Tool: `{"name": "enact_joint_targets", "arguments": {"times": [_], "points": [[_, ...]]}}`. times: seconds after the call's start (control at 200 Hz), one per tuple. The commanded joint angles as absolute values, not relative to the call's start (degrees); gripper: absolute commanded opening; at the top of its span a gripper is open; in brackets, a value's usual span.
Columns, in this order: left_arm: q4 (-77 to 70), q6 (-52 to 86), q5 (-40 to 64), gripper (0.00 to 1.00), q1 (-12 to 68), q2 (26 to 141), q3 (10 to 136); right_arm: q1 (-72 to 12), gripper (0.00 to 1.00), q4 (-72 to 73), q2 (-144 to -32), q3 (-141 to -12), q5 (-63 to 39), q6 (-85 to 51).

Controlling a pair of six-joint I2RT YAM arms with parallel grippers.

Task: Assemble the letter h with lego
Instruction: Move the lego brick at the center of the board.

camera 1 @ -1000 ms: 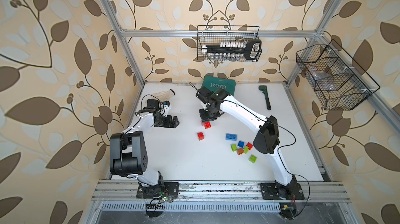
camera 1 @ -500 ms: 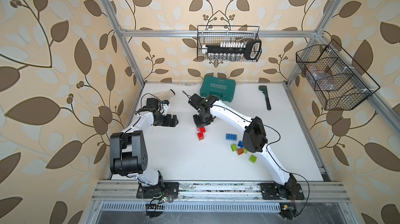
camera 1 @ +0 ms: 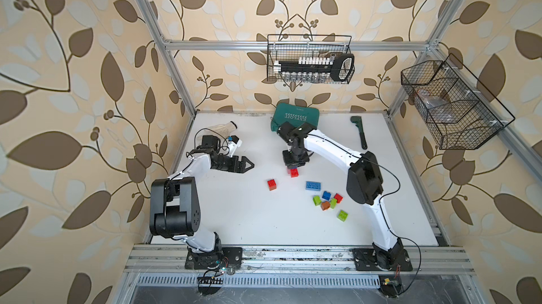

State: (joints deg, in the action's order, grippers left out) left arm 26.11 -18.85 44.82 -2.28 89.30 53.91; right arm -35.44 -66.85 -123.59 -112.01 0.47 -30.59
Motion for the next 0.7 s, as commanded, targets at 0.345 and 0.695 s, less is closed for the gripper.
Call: {"name": "enact_joint_targets", "arguments": {"times": [0.345,0.695], "points": [[20.8,-29.2,25.8,0.87,19.4,90.7,50.7,-25.9,0.17,-62.3,-108.2,-97.8,-0.1,-27.8],[22.9,-31.1,20.5,0.47,26.5,96.0,54.7,-24.2,0.17,-61.5,-105.3,-94.6,-1.5,-26.8]]}}
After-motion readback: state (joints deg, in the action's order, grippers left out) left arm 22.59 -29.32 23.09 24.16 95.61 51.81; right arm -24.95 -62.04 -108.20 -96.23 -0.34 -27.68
